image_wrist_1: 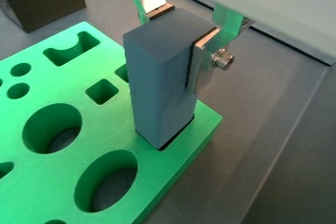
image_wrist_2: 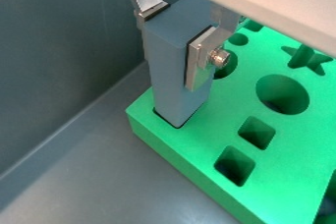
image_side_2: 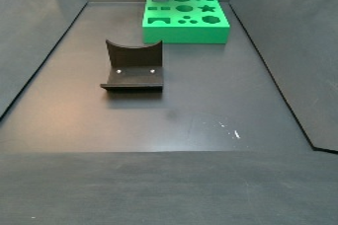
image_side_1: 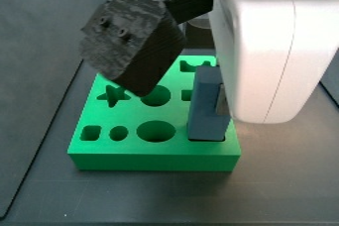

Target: Insert the rectangle object.

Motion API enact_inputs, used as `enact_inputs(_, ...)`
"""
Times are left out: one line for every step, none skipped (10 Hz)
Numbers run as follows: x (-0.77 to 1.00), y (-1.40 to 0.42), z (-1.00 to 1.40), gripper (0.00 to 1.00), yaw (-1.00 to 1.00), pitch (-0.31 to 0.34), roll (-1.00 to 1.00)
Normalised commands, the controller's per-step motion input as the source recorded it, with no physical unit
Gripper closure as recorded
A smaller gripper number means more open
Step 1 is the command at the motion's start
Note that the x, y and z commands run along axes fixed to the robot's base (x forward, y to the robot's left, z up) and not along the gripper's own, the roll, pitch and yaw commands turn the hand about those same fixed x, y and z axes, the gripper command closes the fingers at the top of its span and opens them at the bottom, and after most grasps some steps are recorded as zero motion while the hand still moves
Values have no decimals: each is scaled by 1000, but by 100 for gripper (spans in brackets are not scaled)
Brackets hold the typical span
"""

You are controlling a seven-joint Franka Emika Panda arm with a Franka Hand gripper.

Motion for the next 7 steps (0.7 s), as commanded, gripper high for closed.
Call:
enact_inputs(9,-57,-611,100,0,-51,103)
enact_inputs(131,-83,-666,100,0,-91,141)
enact_inputs(3,-57,-523,100,0,-130,189)
enact_inputs(-74,-123,-331,100,29,-174,229)
enact_inputs(-71,-77,-217,100,0,-244,64)
enact_inputs(-3,74,-3,100,-29,-83,-54)
enact_inputs(0,0,0,100,0,0,21)
